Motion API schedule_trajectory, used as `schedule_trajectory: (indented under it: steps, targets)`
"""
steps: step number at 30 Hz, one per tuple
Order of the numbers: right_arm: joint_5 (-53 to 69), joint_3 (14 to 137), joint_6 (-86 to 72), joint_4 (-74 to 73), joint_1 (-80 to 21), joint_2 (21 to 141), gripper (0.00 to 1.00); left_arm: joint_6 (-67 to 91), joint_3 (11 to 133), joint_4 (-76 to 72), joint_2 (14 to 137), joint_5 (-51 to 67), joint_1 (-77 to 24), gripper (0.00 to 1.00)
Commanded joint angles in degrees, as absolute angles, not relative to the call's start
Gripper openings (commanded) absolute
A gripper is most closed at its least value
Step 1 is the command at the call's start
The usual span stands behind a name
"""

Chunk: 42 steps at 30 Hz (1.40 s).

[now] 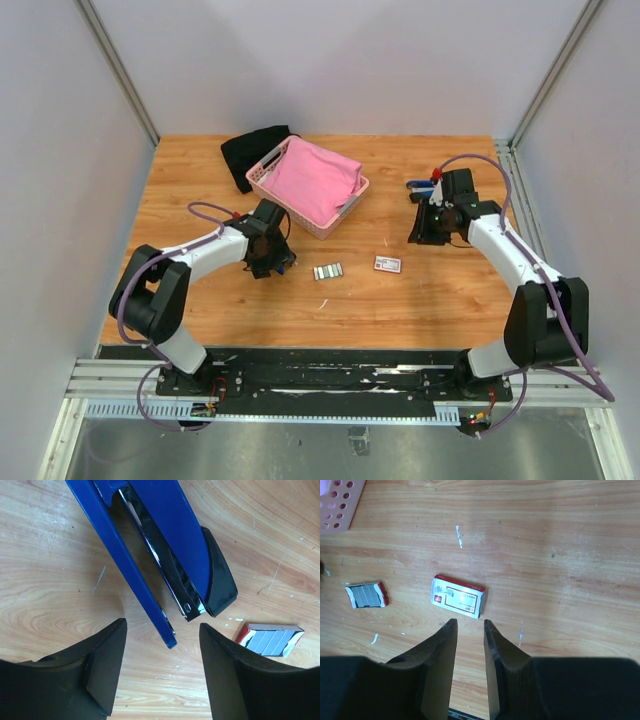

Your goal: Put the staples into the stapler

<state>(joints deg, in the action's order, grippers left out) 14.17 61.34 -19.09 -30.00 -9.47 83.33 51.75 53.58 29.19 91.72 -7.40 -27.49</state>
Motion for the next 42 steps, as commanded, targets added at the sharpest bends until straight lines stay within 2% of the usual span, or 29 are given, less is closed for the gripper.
schedule_trajectory:
  steps: [1, 5, 13, 28, 30, 36, 42]
  targets:
    - [15.46, 62.27, -21.20, -31.22, -8.76, 82.30, 0.27, 52.12, 55.43, 30.41, 92.24, -8.51, -27.07, 0.61]
    - [16.87, 61.86, -21.39, -30.95, -8.77, 83.23, 0.25, 52.12, 55.28, 30.70, 92.83, -8.53, -27.07, 0.49]
    - [17.31, 61.80, -21.93, -30.44, -8.74, 83.85, 0.24, 52.36, 54.14, 31.56, 93.19, -9.43, -26.98, 0.37]
    - [17.90, 60.33, -21.82, -29.59, -8.77, 81.41, 0.26, 50.71, 52.26, 28.58, 94.76, -11.75, -25.34, 0.38]
    - [18.14, 60.36, -21.74, -29.66, -8.76, 81.28, 0.26, 50.52, 52.17, 28.26, 94.99, -11.65, -25.13, 0.33]
    - [19.28, 60.72, -21.83, -29.96, -8.80, 80.45, 0.26, 50.53, 52.12, 27.85, 93.03, -9.62, -24.45, 0.01]
    - [19.76, 66.41, -21.66, -33.12, -11.71, 79.56, 0.28, 51.18, 50.83, 24.81, 85.12, -4.11, -24.43, 0.00]
